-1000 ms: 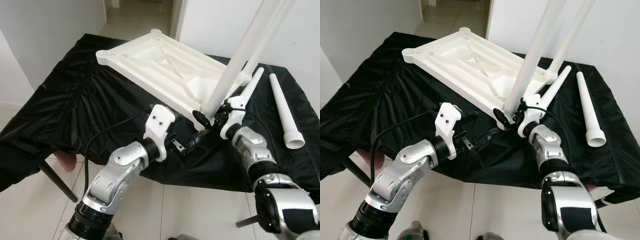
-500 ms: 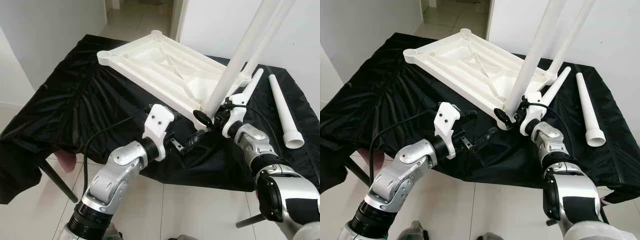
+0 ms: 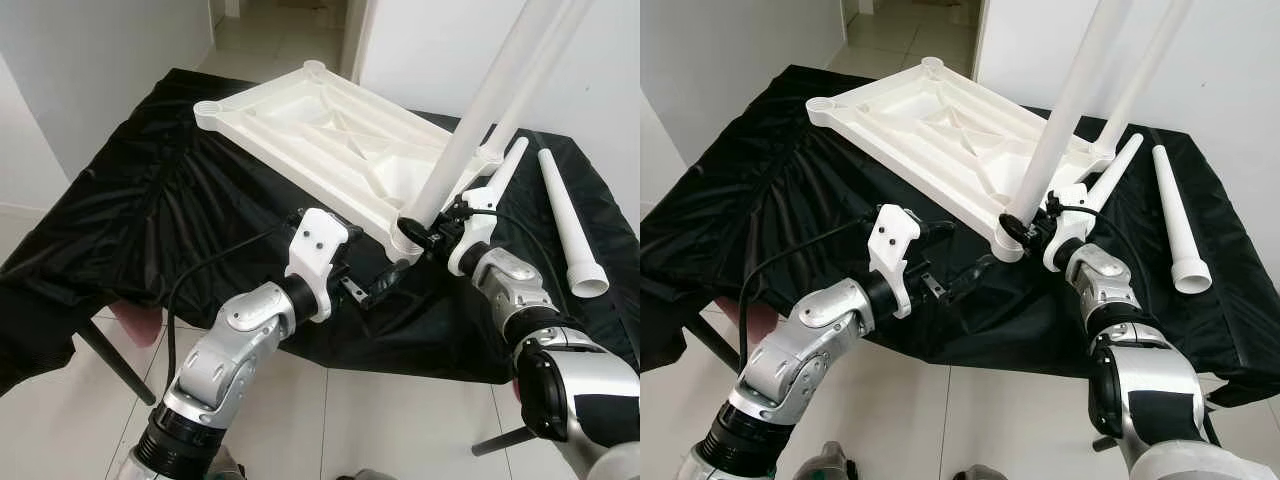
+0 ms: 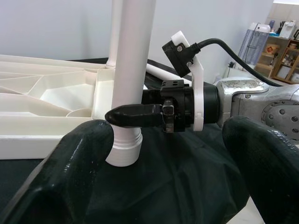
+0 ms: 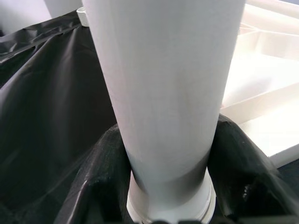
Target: Building children table
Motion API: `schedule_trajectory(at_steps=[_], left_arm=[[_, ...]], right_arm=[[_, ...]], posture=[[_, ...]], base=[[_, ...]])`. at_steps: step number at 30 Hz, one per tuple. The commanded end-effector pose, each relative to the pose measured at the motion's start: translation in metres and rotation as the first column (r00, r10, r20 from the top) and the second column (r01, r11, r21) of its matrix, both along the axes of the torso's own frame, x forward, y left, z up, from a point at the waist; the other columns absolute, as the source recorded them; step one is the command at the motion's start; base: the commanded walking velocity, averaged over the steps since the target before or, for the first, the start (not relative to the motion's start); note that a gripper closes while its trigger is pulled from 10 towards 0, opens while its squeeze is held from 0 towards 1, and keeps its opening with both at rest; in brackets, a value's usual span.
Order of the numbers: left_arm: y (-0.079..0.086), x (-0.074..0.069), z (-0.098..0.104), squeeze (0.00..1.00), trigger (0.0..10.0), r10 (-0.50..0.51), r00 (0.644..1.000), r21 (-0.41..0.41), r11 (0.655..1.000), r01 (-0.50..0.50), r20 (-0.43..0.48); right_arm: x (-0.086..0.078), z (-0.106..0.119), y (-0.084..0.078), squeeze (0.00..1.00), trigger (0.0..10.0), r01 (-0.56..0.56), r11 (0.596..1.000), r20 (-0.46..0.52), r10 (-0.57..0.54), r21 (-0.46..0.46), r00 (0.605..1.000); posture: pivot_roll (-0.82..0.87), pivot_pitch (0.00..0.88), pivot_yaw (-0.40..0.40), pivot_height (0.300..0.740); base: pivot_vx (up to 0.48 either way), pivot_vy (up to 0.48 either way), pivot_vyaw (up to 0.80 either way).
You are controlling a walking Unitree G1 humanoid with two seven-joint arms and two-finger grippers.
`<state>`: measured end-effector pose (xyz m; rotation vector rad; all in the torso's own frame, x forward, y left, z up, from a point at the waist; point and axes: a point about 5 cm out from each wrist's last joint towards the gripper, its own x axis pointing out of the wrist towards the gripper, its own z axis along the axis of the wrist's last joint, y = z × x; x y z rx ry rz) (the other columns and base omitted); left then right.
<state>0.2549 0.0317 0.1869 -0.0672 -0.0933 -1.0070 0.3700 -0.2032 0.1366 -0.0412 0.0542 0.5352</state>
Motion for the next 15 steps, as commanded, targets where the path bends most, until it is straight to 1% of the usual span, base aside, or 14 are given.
schedule_trajectory(at_steps=[1,7,9,11,15], left_arm=[[-0.001,0.0,0.0,0.0,10.0,0.007,1.0,0.007,1.0,-0.007,0.004],[-0.001,-0.001,0.0,0.0,10.0,0.01,1.0,0.004,1.0,-0.01,0.001],[-0.001,-0.002,0.0,0.0,10.0,0.01,1.0,0.002,1.0,-0.01,-0.002],[-0.001,-0.002,-0.001,0.0,10.0,0.008,1.0,0.002,1.0,-0.008,-0.003],[-0.002,-0.002,-0.001,0.0,10.0,0.006,1.0,0.002,1.0,-0.006,-0.004]], right_arm=[[-0.003,-0.004,0.001,0.0,0.0,-0.024,0.999,-0.001,0.024,0.021,1.0],[-0.005,-0.004,0.008,0.0,0.0,-0.038,0.997,0.031,0.036,0.061,0.999],[-0.005,-0.005,0.012,0.0,0.0,-0.042,0.996,0.038,0.039,0.077,0.999],[-0.007,-0.005,0.016,0.0,0.0,-0.05,0.995,0.049,0.046,0.085,0.998],[-0.008,-0.006,0.019,0.0,0.0,-0.059,0.995,0.06,0.054,0.086,0.997]], posture=[[0.12,0.009,-0.08,0.74],[0.12,0.014,-0.082,0.74],[0.12,0.017,-0.079,0.74],[0.11,0.019,-0.077,0.74],[0.11,0.019,-0.077,0.74]], base=[[0.0,0.0,0.0],[0.0,0.0,0.0],[0.0,0.0,0.0],[0.0,0.0,0.0],[0.0,0.0,0.0]])
